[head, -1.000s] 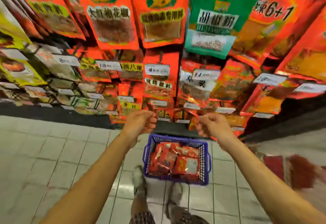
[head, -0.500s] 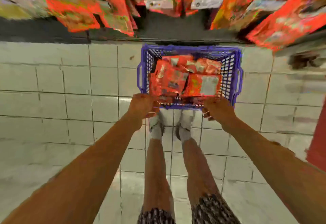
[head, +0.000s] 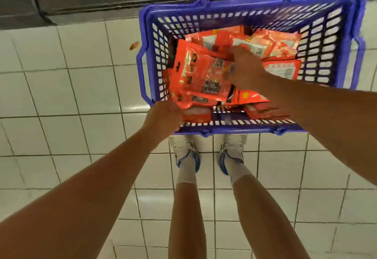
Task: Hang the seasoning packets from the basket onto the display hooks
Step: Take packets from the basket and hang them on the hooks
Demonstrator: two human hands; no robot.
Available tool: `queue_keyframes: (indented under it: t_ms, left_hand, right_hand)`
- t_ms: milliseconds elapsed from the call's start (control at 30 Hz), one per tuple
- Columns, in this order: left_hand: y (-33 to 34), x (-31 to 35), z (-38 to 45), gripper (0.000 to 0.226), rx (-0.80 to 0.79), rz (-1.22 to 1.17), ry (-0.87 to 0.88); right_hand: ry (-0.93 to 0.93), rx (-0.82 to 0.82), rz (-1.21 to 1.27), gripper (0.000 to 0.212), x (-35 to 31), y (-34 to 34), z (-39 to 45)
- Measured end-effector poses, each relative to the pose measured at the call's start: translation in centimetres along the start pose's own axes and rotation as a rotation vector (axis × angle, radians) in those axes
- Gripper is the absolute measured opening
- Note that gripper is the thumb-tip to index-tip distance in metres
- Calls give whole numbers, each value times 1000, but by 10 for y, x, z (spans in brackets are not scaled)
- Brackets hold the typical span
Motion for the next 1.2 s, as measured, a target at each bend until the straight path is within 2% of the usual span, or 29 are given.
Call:
queue_keyframes:
  t_ms: [100,167,200,267,333,433,533,567,633,700,800,833,867,900,967,1100,1200]
  left_hand:
    - [6,-12,3,27,25,-91,-54]
    - [13,-11,0,22,27,-122,-63]
    - [16,-8,-3,19,23,-153,-47]
    - [25,6,-13,18,-7,-315,2]
    - [33,13,-17,17,-43,-481,12]
    - [40,-1,-15,26,14,-604,-115]
    - [32,-22,-5,18,174,-617,-257]
    - [31,-27,-1,18,207,-643,-293]
    - [26,-34,4,18,275,-689,-321]
    - [26,-39,8,25,303,-724,-305]
    - [30,-45,6,25,269,-747,-276]
    - [30,-46,5,26,267,-754,-262]
    - [30,-47,3,29,269,-762,-250]
    - [31,-47,1,32,275,-778,-243]
    - [35,-46,-1,35,271,-878,-240]
    - [48,-33,-4,30,215,-1189,-246]
    - [54,-21,-9,44,142,-1255,-166]
  right_hand:
    - [48,-49,-289,81,-10,14,4]
    - [32,3,-434,69,-19,15,-17]
    - [-9,30,-421,60,-25,17,-30]
    - [-149,31,-262,43,-39,28,-61]
    - [-298,5,-84,37,-55,38,-97]
    - [-449,49,7,30,-69,39,-126]
    - [-420,-78,176,5,-67,39,-117]
    - [-365,-120,262,5,-62,40,-107]
    - [-245,-80,290,16,-50,36,-77]
    - [-173,-11,137,36,-42,33,-42]
    - [-185,-141,-138,82,-49,47,-10]
    - [-196,-168,-274,87,-52,55,-7]
    - [-193,-170,-392,79,-53,61,-8]
    - [-179,-143,-456,63,-53,63,-11]
    - [-176,-81,-431,33,-56,62,-28]
    - [-410,145,-326,31,-76,46,-86]
    - [-436,162,-172,25,-77,34,-117]
Point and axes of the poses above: each hand's wrist, its own z-axis towards the middle knuckle, its own y-axis out of the palm, x = y × z, the point moved 8 cm from there along z, towards the middle knuckle, and after that the axes turned 9 degrees about -z, right-handed, at the moved point
